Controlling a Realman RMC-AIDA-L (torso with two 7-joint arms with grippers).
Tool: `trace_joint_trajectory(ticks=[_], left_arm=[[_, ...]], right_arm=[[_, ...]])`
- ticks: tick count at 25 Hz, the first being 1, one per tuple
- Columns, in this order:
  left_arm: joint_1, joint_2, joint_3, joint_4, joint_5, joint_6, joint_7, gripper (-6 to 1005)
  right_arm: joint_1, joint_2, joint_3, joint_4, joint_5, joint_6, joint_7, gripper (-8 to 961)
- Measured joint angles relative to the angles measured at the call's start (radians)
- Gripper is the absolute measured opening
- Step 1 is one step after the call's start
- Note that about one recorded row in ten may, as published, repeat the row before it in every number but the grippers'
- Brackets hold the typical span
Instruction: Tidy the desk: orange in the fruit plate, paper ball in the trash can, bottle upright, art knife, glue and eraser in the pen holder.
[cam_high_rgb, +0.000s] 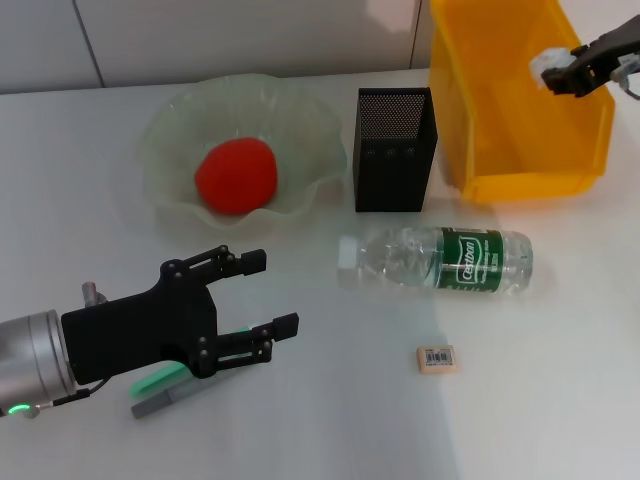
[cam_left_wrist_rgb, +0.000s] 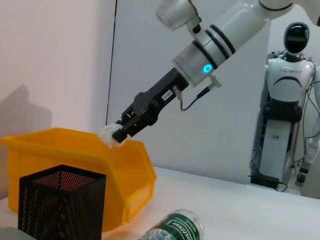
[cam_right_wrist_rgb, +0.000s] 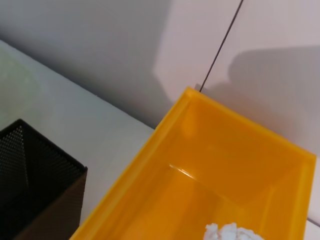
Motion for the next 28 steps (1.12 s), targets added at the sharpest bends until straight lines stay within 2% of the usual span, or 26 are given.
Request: trace_joint_trajectory(ticks=[4,10,15,20,23,26,28], left_arm=[[0.000,0.000,0.000,0.000,0.000,0.000,0.000,808],[0.003,0.000,-0.003,0.000,0.000,0.001,0.000,808],[0.012,0.001,-0.008,0.000,0.000,0.004,0.000,808],[0.021,0.002,-0.014,0.000,0.000,0.006,0.000,808],[0.022,0.003,-0.016,0.000,0.001,0.006,0.000,808],[0.022,0.003,-0.016,0.000,0.001,0.004,0.000,808],[0.021,0.003,-0.016,0.000,0.001,0.001,0.000,808]], right_arm=[[0.000,0.001,-0.016,0.001,-0.002,0.007,0.006,369],[-0.004,0.001,-0.012,-0.030,0.002,-0.023,0.011,584],[-0.026,0.002,-0.014,-0.167,0.023,-0.192,0.017,799],[-0.070,-0.004,-0.022,-0.356,0.159,-0.485,-0.033,829],[-0.064,-0.007,-0.027,-0.390,0.188,-0.633,-0.107,836],[-0.051,-0.001,-0.061,-0.367,0.186,-0.662,-0.187,837],[-0.057,0.001,-0.130,-0.352,0.168,-0.636,-0.218,837]])
